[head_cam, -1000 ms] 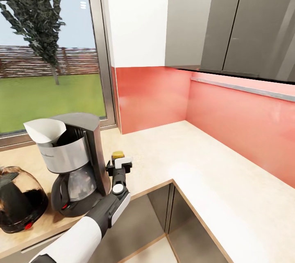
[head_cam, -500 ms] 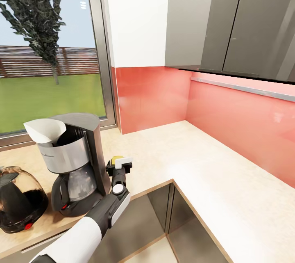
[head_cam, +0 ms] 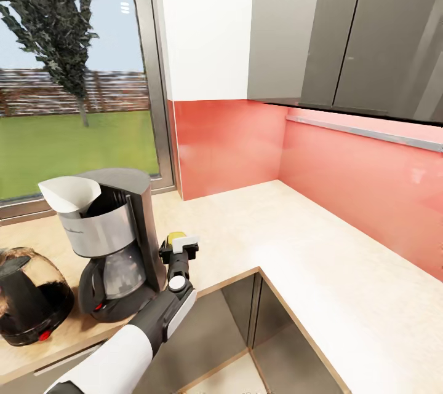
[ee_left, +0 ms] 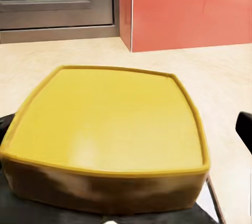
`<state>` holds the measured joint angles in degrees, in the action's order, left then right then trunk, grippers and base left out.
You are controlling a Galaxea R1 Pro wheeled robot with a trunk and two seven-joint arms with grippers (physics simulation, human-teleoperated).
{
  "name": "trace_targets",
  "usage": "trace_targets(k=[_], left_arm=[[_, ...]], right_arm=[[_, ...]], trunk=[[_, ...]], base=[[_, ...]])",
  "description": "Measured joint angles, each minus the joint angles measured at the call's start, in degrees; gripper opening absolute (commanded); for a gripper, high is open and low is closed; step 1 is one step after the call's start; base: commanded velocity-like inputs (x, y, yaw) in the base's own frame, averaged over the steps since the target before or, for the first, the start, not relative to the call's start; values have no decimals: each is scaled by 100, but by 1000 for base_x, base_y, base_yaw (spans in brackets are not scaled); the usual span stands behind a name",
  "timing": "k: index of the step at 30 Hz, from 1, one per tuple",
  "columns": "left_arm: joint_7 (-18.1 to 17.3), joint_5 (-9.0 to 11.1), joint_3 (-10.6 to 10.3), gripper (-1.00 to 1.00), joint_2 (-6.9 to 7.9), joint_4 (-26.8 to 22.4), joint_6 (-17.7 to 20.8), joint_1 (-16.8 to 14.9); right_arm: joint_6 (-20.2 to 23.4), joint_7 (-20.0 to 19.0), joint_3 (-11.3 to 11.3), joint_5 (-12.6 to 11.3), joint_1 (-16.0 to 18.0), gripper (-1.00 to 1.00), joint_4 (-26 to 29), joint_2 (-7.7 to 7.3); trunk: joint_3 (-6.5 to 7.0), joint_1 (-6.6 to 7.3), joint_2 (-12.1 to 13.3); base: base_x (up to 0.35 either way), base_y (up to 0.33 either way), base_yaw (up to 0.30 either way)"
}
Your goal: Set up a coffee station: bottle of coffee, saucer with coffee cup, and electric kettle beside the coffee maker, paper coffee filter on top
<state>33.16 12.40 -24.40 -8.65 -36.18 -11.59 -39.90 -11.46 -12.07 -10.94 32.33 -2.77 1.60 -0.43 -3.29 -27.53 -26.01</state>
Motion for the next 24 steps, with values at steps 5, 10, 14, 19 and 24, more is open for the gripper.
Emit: trace_targets(k=[5, 10, 14, 19, 24], left_arm=[[0, 3, 0, 100, 0, 0, 0, 0], [0, 5, 6, 100, 1, -1, 12, 0], [0, 0, 8, 100, 1, -1, 20, -7], [0, -2, 8, 100, 1, -1, 15, -4], [0, -16, 10, 100, 2, 0, 0, 105]], right_arm=[[0, 0, 2, 0, 0, 100, 0, 0], [0, 1, 6, 0, 0, 100, 0, -1], [0, 1, 8, 0, 0, 100, 0, -7], [0, 1, 8, 0, 0, 100, 0, -9], [0, 0, 9, 0, 0, 100, 0, -9]], trunk=[[0, -1, 0], [0, 0, 0], [0, 1, 0], [0, 0, 0], [0, -1, 0]], base=[[-304, -25, 0], [-249, -172, 0], [-180, -233, 0], [-206, -221, 0], [-306, -74, 0]])
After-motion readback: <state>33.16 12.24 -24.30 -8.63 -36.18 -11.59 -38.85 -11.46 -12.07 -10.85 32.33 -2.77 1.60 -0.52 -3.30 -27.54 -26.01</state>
